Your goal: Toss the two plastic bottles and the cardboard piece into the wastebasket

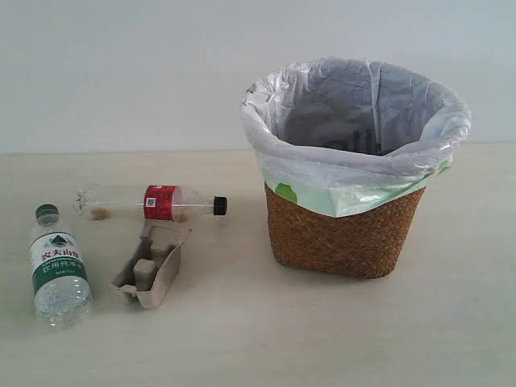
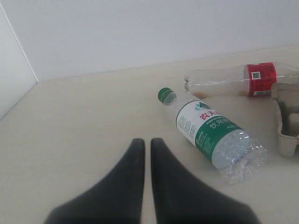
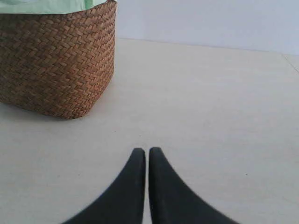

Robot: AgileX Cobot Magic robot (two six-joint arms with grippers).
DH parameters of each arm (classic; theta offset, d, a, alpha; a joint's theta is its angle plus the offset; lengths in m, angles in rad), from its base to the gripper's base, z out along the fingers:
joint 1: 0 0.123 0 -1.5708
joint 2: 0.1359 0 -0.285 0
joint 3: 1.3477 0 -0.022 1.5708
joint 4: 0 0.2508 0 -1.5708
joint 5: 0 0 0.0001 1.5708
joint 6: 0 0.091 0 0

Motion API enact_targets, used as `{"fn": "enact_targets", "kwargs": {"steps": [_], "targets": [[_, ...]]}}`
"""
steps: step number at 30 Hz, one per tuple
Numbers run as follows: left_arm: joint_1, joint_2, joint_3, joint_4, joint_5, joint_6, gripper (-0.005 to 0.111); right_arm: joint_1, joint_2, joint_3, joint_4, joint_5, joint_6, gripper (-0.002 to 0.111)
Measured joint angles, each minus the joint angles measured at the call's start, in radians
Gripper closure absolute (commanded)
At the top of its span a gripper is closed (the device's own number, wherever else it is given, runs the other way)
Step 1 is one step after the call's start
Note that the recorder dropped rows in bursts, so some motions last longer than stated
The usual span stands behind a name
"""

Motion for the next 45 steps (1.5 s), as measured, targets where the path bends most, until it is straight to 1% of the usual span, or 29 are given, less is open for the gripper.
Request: {"fn": "enact_targets", "kwargs": {"steps": [16, 19, 21, 23, 24, 27, 30, 33, 34, 37, 41, 43, 45], "targets": [[0.0, 0.0, 0.0, 0.0, 0.0, 0.0, 0.103, 0.0, 0.0, 0.0, 0.0, 0.0, 0.0, 0.108], [0.0, 0.0, 0.0, 0.035, -0.031, 0.053, 0.103, 0.0, 0.0, 0.0, 0.0, 0.0, 0.0, 0.108], [0.0, 0.0, 0.0, 0.005, -0.095, 0.051, 0.103, 0.0, 0.0, 0.0, 0.0, 0.0, 0.0, 0.108], [0.0, 0.0, 0.0, -0.075, -0.153, 0.022, 0.103, 0.0, 0.0, 0.0, 0.0, 0.0, 0.0, 0.108], [0.0, 0.0, 0.0, -0.152, -0.229, -0.002, 0.103, 0.0, 0.0, 0.0, 0.0, 0.0, 0.0, 0.108], [0.0, 0.0, 0.0, -0.264, -0.361, -0.072, 0.103, 0.0, 0.0, 0.0, 0.0, 0.0, 0.0, 0.108], [0.0, 0.0, 0.0, -0.321, -0.513, -0.19, 0.103, 0.0, 0.0, 0.0, 0.0, 0.0, 0.0, 0.108], [0.0, 0.0, 0.0, -0.325, -0.663, -0.339, 0.103, 0.0, 0.0, 0.0, 0.0, 0.0, 0.0, 0.108], [0.0, 0.0, -0.02, -0.316, -0.69, -0.422, 0.103, 0.0, 0.0, 0.0, 0.0, 0.0, 0.0, 0.108], [0.0, 0.025, -0.103, -0.254, -0.677, -0.474, 0.103, 0.0, 0.0, 0.0, 0.0, 0.0, 0.0, 0.108], [0.0, 0.135, -0.28, -0.176, -0.559, -0.49, 0.103, 0.0, 0.0, 0.0, 0.0, 0.0, 0.0, 0.108], [0.0, 0.209, -0.38, -0.167, -0.506, -0.491, 0.097, 0.0, 0.0, 0.0, 0.0, 0.0, 0.0, 0.108], [0.0, 0.3, -0.478, -0.152, -0.458, -0.486, 0.083, 0.0, 0.0, 0.0, 0.0, 0.0, 0.0, 0.108]]}}
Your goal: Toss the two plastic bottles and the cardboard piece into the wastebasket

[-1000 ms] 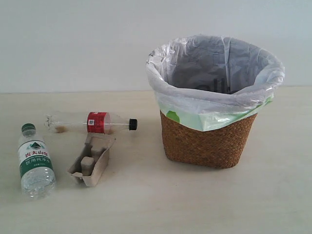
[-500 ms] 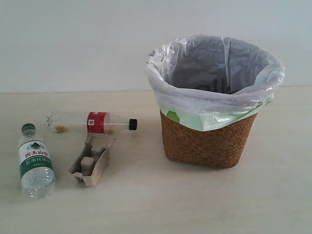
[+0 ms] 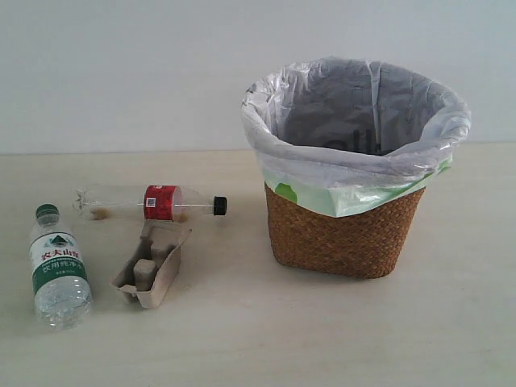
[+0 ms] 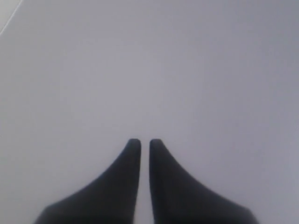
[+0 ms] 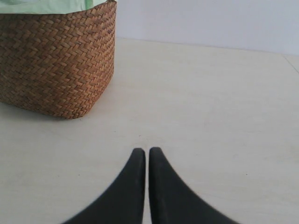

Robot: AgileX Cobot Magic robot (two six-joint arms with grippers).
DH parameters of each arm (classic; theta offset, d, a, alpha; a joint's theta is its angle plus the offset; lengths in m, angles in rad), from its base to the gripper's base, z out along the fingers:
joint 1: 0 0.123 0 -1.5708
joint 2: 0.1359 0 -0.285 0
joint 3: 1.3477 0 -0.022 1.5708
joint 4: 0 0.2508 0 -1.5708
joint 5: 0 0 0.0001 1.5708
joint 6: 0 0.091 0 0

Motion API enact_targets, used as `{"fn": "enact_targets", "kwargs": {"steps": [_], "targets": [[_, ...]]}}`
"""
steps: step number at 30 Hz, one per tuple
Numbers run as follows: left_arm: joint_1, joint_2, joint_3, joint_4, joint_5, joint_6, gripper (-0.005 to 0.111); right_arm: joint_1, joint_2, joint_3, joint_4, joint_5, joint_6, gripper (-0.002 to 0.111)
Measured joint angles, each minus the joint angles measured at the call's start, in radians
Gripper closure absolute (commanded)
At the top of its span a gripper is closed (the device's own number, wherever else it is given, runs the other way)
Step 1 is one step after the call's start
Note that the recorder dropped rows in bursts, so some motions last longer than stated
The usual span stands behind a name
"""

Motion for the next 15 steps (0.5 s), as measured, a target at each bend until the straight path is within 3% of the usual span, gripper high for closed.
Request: {"fn": "enact_targets", "kwargs": {"steps": [4, 6, 8, 15], "targets": [[0.0, 0.184, -0.153, 0.034, 0.099, 0.006, 0.036, 0.0, 0.0, 0.0, 0.0, 0.0, 0.0, 0.108], [0.0, 0.281, -0.225, 0.037, 0.185, 0.006, 0.02, 0.0, 0.0, 0.0, 0.0, 0.0, 0.0, 0.108], [0.0, 0.372, -0.287, 0.039, 0.282, 0.006, 0.015, 0.0, 0.0, 0.0, 0.0, 0.0, 0.0, 0.108], [0.0, 0.706, -0.419, 0.039, 0.534, 0.03, 0.017, 0.0, 0.0, 0.0, 0.0, 0.0, 0.0, 0.108]]}}
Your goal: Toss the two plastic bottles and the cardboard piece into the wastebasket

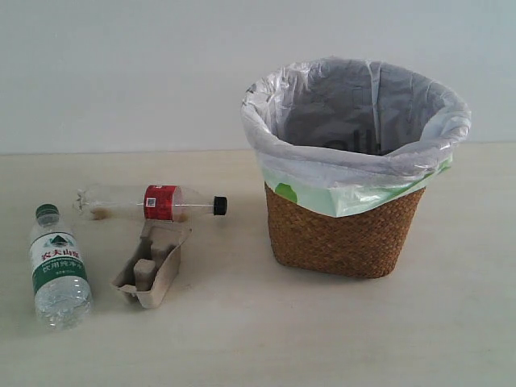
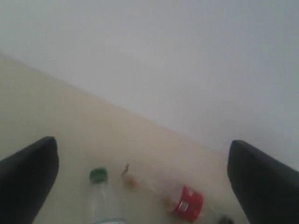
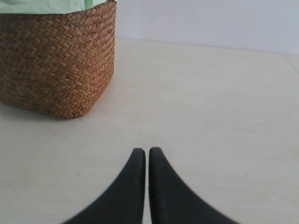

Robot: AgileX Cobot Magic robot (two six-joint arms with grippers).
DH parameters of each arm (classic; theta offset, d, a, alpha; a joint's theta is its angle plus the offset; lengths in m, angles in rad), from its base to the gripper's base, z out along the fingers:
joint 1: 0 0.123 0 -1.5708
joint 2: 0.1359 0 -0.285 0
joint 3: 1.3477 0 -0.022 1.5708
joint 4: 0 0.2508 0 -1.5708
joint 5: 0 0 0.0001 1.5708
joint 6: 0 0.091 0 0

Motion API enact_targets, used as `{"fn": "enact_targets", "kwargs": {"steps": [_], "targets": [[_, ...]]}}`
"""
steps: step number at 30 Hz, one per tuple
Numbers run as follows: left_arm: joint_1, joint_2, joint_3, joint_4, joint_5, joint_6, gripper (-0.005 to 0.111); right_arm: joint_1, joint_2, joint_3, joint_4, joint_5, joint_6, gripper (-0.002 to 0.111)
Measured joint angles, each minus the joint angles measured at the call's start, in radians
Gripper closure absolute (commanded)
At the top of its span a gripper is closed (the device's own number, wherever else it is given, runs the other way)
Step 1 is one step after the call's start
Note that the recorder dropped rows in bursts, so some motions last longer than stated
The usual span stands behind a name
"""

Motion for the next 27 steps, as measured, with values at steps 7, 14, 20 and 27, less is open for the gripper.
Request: {"fn": "enact_targets", "kwargs": {"steps": [7, 14, 20, 27], "targets": [[0.0, 0.251, -0.005, -0.195, 0.144, 0.223, 0.018, 0.0, 0.0, 0.0, 0.0, 0.0, 0.0, 0.108], [0.0, 0.435, -0.005, -0.329, 0.207, 0.378, 0.018, 0.0, 0.0, 0.0, 0.0, 0.0, 0.0, 0.108], [-0.029, 0.521, 0.039, -0.336, 0.159, 0.448, 0.018, 0.0, 0.0, 0.0, 0.0, 0.0, 0.0, 0.108], [-0.084, 0.607, 0.085, -0.377, 0.025, 0.451, 0.018, 0.0, 0.0, 0.0, 0.0, 0.0, 0.0, 0.108]]}}
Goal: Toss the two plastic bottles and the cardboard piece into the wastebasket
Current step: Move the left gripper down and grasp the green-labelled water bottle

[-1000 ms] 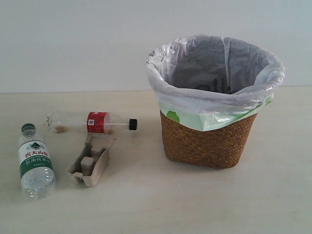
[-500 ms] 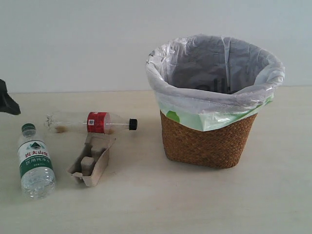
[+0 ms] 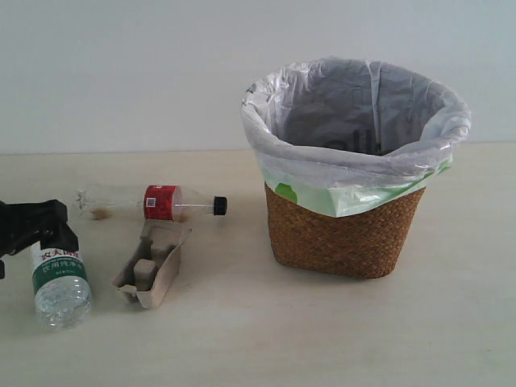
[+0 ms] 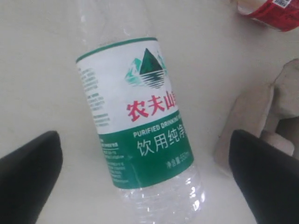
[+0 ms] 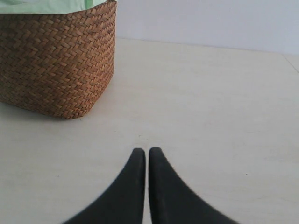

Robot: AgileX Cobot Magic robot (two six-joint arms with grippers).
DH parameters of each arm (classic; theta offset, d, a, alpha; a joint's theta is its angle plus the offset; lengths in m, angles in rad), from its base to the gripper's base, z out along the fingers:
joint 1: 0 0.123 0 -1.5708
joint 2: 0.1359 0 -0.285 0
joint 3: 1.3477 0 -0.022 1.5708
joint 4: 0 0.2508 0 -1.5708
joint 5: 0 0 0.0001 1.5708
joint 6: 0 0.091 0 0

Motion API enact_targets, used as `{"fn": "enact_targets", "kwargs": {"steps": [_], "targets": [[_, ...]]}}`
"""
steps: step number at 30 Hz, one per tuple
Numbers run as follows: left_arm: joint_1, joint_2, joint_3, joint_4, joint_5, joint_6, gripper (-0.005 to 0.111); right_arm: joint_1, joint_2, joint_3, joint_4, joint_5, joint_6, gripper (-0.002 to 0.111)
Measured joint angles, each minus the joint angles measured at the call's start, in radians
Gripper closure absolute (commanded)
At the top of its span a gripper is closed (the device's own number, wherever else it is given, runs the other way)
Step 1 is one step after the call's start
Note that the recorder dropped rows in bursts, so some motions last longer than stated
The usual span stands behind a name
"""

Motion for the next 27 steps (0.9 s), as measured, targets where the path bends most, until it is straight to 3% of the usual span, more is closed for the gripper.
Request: {"fn": "enact_targets", "kwargs": {"steps": [12, 15, 21, 27], "targets": [[-0.005, 0.176, 0.0, -0.022, -0.139, -0.009, 0.022, 0.0, 0.0, 0.0, 0.0, 0.0, 0.0, 0.108], [-0.005, 0.216, 0.0, -0.024, -0.165, -0.004, 0.04, 0.0, 0.0, 0.0, 0.0, 0.0, 0.0, 0.108], [-0.005, 0.225, 0.0, -0.029, -0.212, -0.004, 0.103, 0.0, 0.0, 0.0, 0.0, 0.0, 0.0, 0.108], [-0.005, 0.175, 0.0, 0.021, -0.208, 0.014, 0.103, 0.0, 0.0, 0.0, 0.0, 0.0, 0.0, 0.108]]}}
